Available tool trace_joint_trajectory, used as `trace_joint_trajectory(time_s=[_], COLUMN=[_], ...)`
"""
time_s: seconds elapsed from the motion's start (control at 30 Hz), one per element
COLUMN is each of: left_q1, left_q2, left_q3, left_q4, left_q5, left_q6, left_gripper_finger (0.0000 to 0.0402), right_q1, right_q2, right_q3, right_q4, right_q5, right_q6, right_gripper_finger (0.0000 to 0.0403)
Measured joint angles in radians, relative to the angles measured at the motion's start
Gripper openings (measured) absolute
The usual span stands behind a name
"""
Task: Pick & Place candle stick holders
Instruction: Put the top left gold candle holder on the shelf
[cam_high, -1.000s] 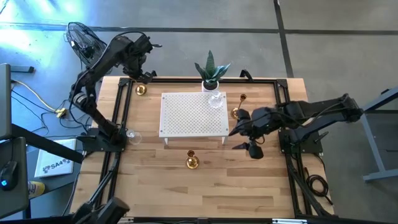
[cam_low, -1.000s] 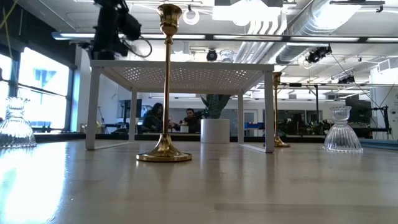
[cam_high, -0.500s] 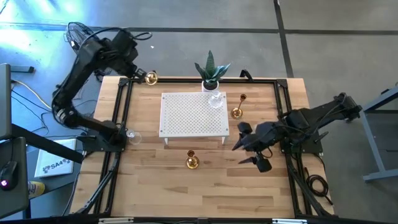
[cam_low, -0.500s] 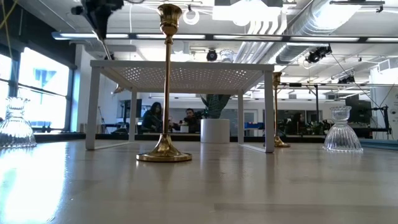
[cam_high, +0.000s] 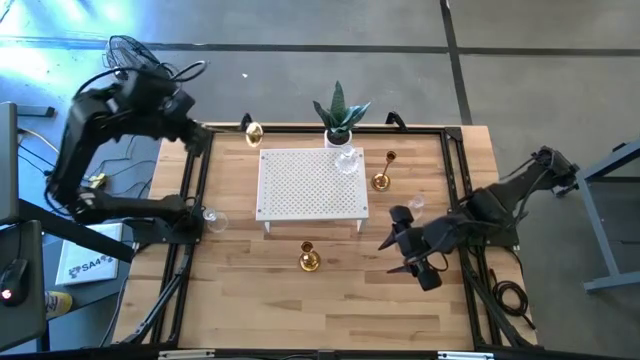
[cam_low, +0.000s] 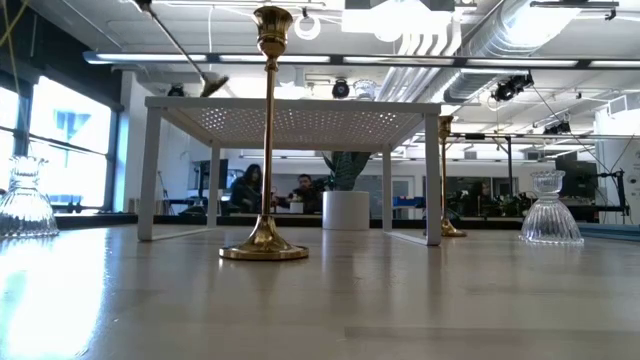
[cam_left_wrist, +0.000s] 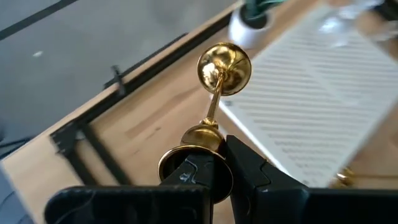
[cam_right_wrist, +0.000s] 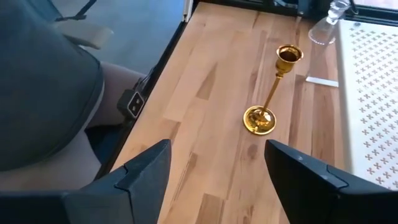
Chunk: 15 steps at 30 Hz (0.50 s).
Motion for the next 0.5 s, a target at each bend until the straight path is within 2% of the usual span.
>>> trace_joint_trajectory(time_s=[0.3, 0.5], left_q1=[-0.104, -0.127], left_q2=[-0.125, -0.172], left_q3=[0.000, 0.000], left_q4=[0.001, 0.000], left_q5=[0.152, 0.233], left_q6=[-0.008, 0.003], left_gripper_finger=[0.0013, 0.0013], right_q1=[0.041, 0.046], right_q2=[0.018, 0.067], right_q3=[0.000, 0.000], right_q4=[0.007, 0.094], right_q5=[0.109, 0.109], right_q6=[0.079, 0.091], right_gripper_finger=[0.0252, 0.0252])
